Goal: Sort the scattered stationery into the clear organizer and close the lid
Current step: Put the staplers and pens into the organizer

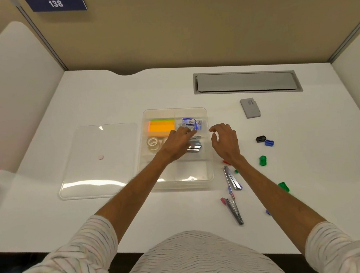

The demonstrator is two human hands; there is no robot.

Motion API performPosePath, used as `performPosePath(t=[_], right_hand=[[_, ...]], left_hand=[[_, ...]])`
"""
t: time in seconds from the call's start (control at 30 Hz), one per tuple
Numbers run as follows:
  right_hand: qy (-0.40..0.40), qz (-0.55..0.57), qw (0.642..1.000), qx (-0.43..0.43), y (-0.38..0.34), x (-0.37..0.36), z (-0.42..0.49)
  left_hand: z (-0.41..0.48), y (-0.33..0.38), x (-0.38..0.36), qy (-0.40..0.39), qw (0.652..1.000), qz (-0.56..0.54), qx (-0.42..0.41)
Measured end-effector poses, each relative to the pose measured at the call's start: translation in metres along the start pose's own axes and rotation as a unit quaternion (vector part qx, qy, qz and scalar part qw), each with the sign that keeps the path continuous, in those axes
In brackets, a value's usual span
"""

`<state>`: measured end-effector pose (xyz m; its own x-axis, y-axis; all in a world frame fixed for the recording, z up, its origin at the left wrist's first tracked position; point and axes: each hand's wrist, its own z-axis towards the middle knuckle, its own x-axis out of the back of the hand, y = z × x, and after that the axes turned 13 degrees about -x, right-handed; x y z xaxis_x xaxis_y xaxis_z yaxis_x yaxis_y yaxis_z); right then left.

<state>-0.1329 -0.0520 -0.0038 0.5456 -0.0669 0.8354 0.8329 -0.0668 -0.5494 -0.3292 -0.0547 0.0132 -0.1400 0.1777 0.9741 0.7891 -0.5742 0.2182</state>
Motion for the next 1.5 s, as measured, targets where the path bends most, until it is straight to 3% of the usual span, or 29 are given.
performPosePath(t=[0.37, 0.63, 0.73, 0.9, 1.03, 1.37, 1.5], right_hand=[[-0.005, 0.017, 0.998, -0.064, 0.048, 0.014, -0.033], [-0.035, 0.028, 0.994, -0.102, 0.078, 0.026, -0.065], [-0.031, 0.037, 0.992, -0.116, 0.085, 0.029, -0.078], [-0.025, 0.066, 0.989, -0.127, 0.09, 0.032, -0.106], [-0.044, 0.071, 0.991, -0.104, 0.092, 0.029, -0.134], [-0.178, -0.076, 0.978, -0.073, 0.099, 0.015, -0.171], [-0.163, -0.069, 0.98, -0.088, 0.101, 0.011, -0.175]], left_hand=[[0.01, 0.046, -0.022, 0.064, 0.997, -0.053, -0.009], [0.023, 0.084, -0.035, 0.095, 0.992, -0.04, -0.076], [0.026, 0.095, -0.04, 0.063, 0.99, -0.049, -0.114], [0.027, 0.106, -0.046, -0.069, 0.979, -0.083, -0.171], [0.029, 0.11, -0.052, -0.123, 0.971, -0.031, -0.202], [0.035, 0.114, -0.064, -0.106, 0.963, 0.049, -0.241], [0.036, 0.114, -0.069, -0.091, 0.968, 0.056, -0.228]])
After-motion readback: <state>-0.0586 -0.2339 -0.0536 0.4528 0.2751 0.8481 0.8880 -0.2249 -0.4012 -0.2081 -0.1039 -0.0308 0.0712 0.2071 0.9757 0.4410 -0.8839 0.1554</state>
